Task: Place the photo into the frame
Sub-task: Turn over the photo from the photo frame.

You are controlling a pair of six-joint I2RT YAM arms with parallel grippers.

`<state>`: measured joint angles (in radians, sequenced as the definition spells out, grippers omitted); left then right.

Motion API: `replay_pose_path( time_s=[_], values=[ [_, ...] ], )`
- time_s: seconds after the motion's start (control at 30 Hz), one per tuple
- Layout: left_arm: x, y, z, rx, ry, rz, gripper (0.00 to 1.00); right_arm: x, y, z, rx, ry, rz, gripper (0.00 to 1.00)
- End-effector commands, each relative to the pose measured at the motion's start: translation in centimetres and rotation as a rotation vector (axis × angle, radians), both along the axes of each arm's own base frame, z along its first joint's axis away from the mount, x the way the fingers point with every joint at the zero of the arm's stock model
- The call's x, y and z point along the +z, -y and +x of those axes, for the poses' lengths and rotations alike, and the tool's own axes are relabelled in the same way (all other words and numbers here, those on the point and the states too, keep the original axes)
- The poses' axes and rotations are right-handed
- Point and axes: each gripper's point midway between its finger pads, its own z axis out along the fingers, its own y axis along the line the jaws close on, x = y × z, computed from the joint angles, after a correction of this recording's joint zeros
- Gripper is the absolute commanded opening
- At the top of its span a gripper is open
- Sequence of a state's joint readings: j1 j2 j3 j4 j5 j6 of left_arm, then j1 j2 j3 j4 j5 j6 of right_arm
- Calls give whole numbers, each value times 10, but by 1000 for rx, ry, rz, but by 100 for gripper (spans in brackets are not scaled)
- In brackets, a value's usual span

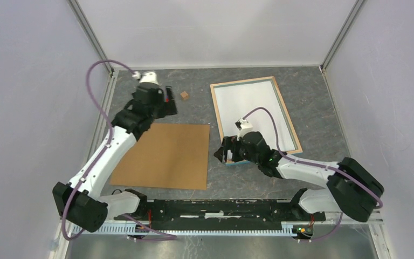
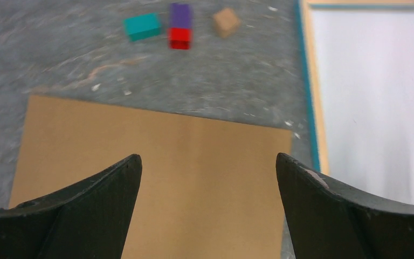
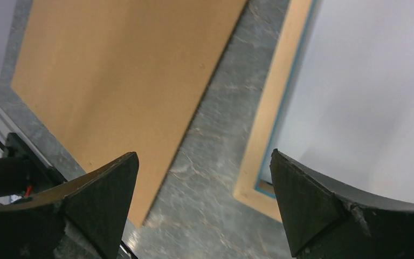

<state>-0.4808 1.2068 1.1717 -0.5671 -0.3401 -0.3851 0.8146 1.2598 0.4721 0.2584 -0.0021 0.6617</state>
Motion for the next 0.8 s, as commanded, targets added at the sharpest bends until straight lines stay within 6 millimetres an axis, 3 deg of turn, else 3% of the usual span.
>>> replay_pose_path(
  time_s=[0.0, 0.13, 0.23, 0.33, 0.47, 0.57, 0.77],
  values=[
    [-11, -75, -5, 262, -72, -149, 100, 39, -45, 26, -1, 57, 148, 98],
    [-30, -142, -6, 518, -80, -137, 100, 32, -65, 35, 7, 43, 153, 98],
    [-48, -187, -5, 706, -86, -168, 100, 26, -76, 53, -11, 62, 109, 98],
    [-72, -218, 5, 794, -110, -206, 100, 16, -82, 64, -25, 60, 65, 98],
    [-100, -242, 19, 772, -148, -185, 100, 0, -76, 61, -40, 93, 114, 98],
    [-117, -252, 27, 716, -128, -235, 100, -15, -64, 66, -65, 137, 52, 98],
    [-145, -248, 44, 610, -175, -285, 100, -29, -68, 68, -47, 106, -6, 98]
  ],
)
